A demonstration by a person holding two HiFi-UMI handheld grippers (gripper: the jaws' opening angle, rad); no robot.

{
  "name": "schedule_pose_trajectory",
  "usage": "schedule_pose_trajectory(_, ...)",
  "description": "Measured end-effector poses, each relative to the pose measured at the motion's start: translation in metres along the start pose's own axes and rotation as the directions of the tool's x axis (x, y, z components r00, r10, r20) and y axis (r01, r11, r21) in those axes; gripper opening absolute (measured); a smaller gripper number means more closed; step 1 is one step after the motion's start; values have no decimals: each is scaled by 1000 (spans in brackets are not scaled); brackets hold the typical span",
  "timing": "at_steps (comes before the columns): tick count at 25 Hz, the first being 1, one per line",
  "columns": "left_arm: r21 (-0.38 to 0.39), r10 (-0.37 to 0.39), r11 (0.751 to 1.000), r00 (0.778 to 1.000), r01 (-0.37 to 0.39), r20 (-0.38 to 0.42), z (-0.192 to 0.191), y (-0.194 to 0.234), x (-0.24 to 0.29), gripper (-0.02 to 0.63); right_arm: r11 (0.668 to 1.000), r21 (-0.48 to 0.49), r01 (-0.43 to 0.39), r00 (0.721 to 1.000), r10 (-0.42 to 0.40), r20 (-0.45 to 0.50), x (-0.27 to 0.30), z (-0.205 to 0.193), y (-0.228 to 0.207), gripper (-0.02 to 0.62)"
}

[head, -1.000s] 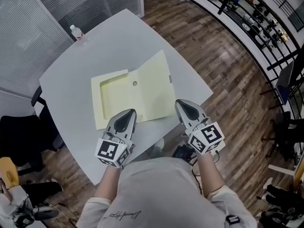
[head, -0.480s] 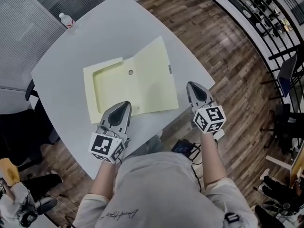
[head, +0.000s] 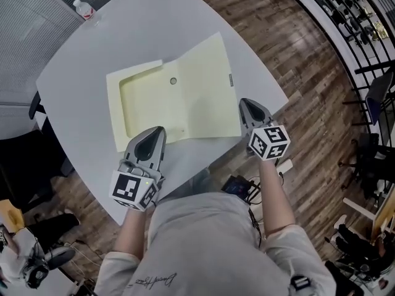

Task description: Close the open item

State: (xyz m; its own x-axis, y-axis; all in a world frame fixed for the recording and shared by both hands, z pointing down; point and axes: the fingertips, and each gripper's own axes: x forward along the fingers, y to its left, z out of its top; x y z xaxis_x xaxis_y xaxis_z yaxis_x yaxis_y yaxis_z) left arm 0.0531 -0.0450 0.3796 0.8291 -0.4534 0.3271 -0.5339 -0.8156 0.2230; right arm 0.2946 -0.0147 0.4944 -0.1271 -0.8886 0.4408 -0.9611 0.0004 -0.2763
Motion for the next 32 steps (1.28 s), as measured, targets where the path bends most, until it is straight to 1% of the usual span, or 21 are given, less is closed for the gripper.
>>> schedule_pose_trajectory(5, -19, 17, 1000, 1000, -17, -6, -8, 7, -7, 9, 1000, 5, -23, 1000, 23, -9, 12, -5, 8, 21)
schedule_pose_trajectory(14, -35, 54, 998, 999, -54, 0, -13, 20, -20, 9, 997, -16, -76, 997, 76, 2, 22, 12, 28, 21)
schedule_pose_trajectory(19, -45, 87, 995, 996, -86, 15, -11, 25, -31, 9, 993, -11, -120, 993, 120, 23, 24, 22, 47, 21)
schedule_pose_trajectory(27, -66, 148, 987, 989, -146, 25, -17, 47, -58, 9, 984, -18, -177, 982, 178, 59, 33, 40, 81, 21)
schedule_pose_trajectory(32, -75, 171, 983, 985, -168, 37, -18, 55, -73, 9, 967, -37, -252, 966, 254, 55, 36, 43, 111, 21)
